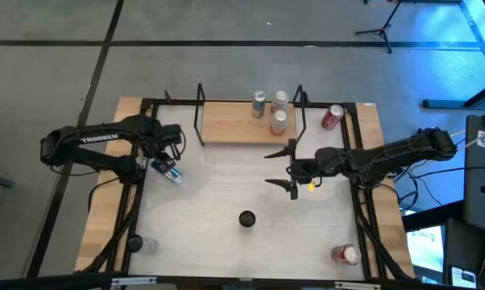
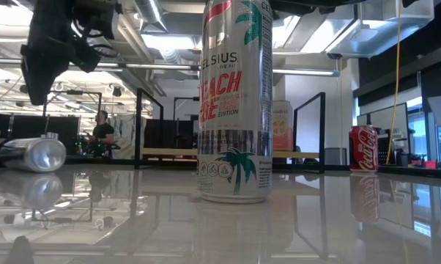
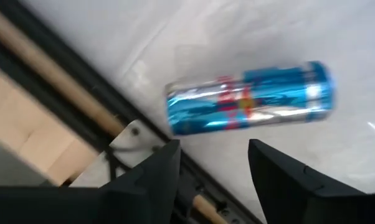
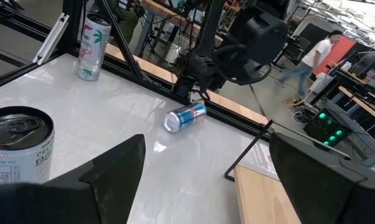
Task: Place canned beverage on shelf
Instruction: Move the blue soda can to the center of the table
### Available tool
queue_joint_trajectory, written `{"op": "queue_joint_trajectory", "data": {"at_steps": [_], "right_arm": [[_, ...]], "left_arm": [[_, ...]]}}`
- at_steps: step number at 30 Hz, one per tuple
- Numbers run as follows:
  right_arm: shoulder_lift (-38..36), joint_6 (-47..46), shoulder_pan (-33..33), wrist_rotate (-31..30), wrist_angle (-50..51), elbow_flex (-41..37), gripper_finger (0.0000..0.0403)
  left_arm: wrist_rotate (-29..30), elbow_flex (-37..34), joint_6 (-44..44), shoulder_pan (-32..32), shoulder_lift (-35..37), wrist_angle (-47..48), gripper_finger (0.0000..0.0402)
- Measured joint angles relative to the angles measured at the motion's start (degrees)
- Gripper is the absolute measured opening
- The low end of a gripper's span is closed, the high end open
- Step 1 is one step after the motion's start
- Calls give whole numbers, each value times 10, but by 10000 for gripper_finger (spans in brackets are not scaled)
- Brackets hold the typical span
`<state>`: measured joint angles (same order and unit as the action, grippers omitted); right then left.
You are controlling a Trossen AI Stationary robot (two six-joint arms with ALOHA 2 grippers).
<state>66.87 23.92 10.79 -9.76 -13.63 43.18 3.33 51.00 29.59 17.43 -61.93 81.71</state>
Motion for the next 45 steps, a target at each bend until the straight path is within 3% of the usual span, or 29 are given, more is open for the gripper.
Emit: {"op": "queue_joint_trajectory", "data": {"at_steps": [4, 9, 13, 23, 33, 37, 45], "right_arm": [[0, 0, 0, 0, 0, 0, 340], [0, 0, 0, 3, 1, 0, 340], [0, 0, 0, 3, 1, 0, 340], [0, 0, 0, 3, 1, 0, 340], [0, 0, 0, 4, 1, 0, 340], [0, 0, 0, 4, 1, 0, 340], [0, 0, 0, 4, 1, 0, 340]], "left_arm": [[-25, 0, -22, -21, -5, -10, 202], [-62, 0, -53, -61, -22, -36, 257], [-39, 0, -94, -96, -50, -60, 280], [21, 0, -187, -192, -134, -57, 284], [17, 1, -182, -247, -239, -49, 284], [-15, 1, -177, -262, -277, -44, 284], [-10, 1, -181, -281, -322, -69, 284]]}}
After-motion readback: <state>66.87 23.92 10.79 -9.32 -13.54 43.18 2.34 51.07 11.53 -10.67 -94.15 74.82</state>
